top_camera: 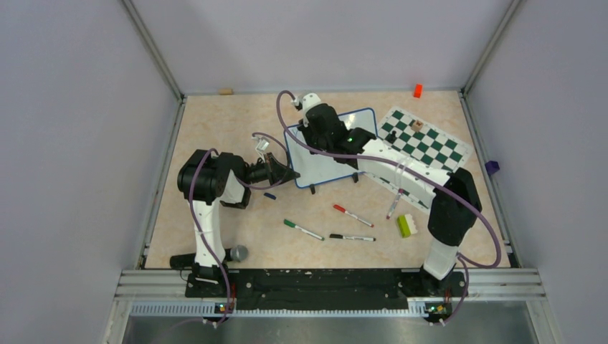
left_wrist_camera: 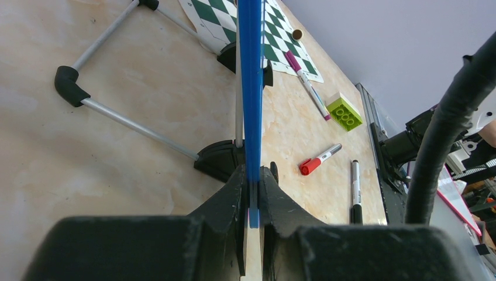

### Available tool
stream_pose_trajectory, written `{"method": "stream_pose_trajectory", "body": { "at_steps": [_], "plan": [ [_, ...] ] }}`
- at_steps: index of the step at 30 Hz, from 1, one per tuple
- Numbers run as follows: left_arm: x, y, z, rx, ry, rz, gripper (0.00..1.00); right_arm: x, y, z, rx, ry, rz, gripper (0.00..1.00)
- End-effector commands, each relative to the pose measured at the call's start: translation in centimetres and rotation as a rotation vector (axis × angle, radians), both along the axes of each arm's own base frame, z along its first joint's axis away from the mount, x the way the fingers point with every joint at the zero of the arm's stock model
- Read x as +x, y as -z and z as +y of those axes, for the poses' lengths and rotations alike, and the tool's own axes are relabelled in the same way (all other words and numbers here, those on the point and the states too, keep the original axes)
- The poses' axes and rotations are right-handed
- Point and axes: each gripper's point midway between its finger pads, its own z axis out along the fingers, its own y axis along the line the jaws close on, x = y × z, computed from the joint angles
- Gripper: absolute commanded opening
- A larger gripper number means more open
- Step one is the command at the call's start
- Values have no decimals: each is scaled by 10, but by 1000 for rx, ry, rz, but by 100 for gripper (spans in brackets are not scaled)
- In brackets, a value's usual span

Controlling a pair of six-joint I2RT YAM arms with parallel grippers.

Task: Write a sentence on the whiteboard

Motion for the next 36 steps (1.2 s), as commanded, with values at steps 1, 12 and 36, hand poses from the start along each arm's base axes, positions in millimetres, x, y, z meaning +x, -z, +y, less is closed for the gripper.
{"method": "stream_pose_trajectory", "body": {
  "at_steps": [1,12,36],
  "plan": [
    [-14,-14,-8,-2,81,-101,7,4,-35,-5,96,25,-61,0],
    [-14,-13,-8,-2,81,-99,7,9,-32,-5,83,35,-66,0],
    [-14,-13,-8,-1,81,-101,7,21,-19,5,35,36,-60,0]
  ]
}}
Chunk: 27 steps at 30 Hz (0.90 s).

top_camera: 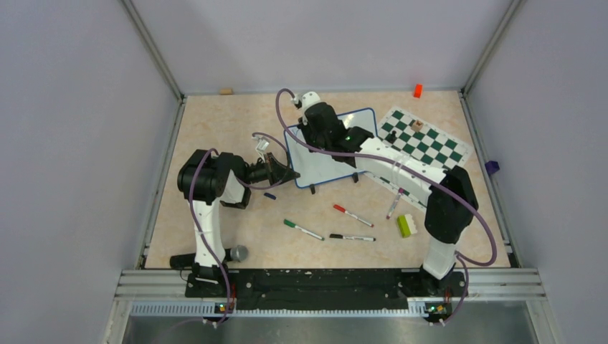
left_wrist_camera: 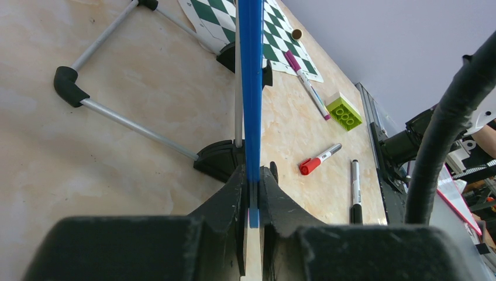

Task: Write a sentence on the whiteboard

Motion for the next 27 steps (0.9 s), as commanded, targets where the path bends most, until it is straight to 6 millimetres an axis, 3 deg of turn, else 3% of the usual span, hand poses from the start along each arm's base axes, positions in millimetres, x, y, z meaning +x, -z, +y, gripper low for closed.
{"method": "stream_pose_trajectory", "body": {
  "at_steps": [1,19,27],
  "plan": [
    [-14,-13,-8,-1,80,-100,7,13,-26,7,33,11,-63,0],
    [-14,-14,-8,-1,81,-103,7,9,-10,13,-1,-35,-20,0],
    [-15,-14,-7,-1,81,-102,7,4,-4,5,-39,-35,3,0]
  ]
}}
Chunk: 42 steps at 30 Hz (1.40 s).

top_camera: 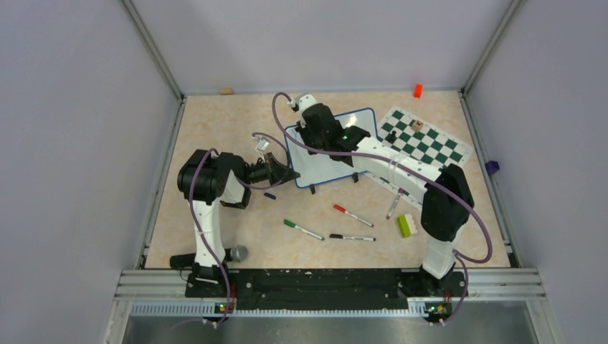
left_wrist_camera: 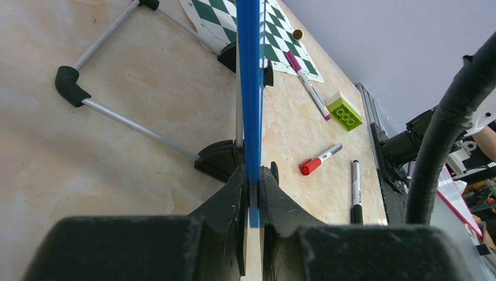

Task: Write a sentence on the whiteboard

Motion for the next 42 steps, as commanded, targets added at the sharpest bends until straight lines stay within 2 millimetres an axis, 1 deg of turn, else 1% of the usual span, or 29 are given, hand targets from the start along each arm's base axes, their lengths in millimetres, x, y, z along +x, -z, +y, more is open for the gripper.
{"method": "stream_pose_trajectory", "body": {
  "at_steps": [1,7,11,21,30,37,42],
  "plan": [
    [-15,-15,-7,-1,83,-106,7,4,-17,-1,-2,0,-27,0],
    [-15,-14,-7,-1,84,-104,7,11,-22,-11,-24,55,-61,0],
    [-15,-14,-7,-1,84,-104,7,16,-25,-11,-23,75,-80,0],
    [-15,-15,-7,-1,84,-107,7,24,-34,-5,2,87,-112,0],
    [-15,-15,-7,-1,84,-107,7,19,-33,10,38,15,-83,0],
    [-15,-15,-7,-1,86,-107,7,14,-35,13,48,-9,-73,0],
    [-15,-15,-7,-1,85,-108,7,9,-47,9,91,-18,-67,0]
  ]
}}
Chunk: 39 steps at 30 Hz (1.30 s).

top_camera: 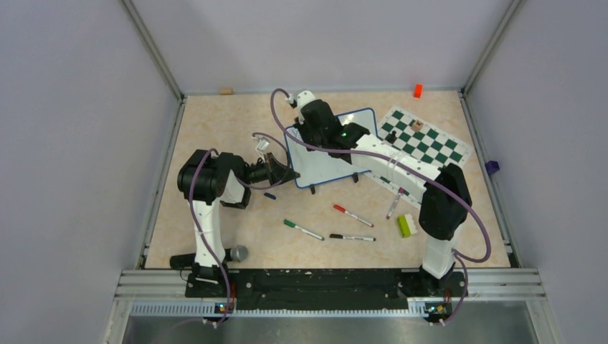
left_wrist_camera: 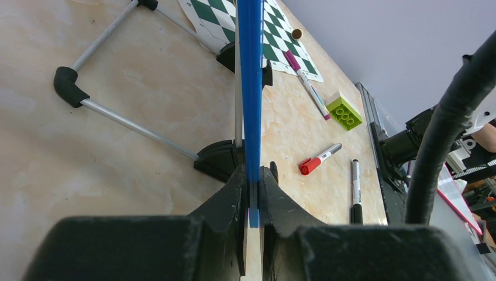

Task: Write a sentence on the whiteboard

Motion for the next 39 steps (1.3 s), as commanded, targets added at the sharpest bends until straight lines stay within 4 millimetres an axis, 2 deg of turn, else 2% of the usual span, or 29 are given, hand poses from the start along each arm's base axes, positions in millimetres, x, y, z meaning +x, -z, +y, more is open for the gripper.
{"method": "stream_pose_trajectory", "body": {
  "at_steps": [1,6,15,39],
  "plan": [
    [-15,-15,-7,-1,83,-105,7,2,-40,5,111,-20,-43,0],
    [-14,-15,-7,-2,82,-105,7,3,-48,-6,133,6,-61,0],
    [-15,-15,-7,-2,83,-106,7,10,-43,-23,91,70,-80,0],
    [-15,-15,-7,-1,83,-106,7,14,-18,-28,33,85,-40,0]
  ]
}}
